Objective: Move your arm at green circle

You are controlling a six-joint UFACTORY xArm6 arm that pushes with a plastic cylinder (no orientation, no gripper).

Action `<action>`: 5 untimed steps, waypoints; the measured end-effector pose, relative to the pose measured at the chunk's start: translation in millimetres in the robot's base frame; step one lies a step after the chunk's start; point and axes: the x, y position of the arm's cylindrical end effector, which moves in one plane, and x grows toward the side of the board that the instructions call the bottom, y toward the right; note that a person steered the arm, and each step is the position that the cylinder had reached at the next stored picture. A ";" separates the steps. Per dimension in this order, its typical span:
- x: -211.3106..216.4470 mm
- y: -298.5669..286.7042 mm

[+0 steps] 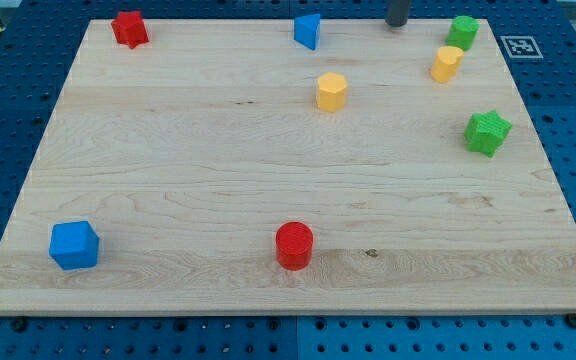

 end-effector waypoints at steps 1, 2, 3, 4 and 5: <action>-0.6 12.2; -0.3 26.3; 0.7 59.8; 0.6 119.8; 0.5 156.6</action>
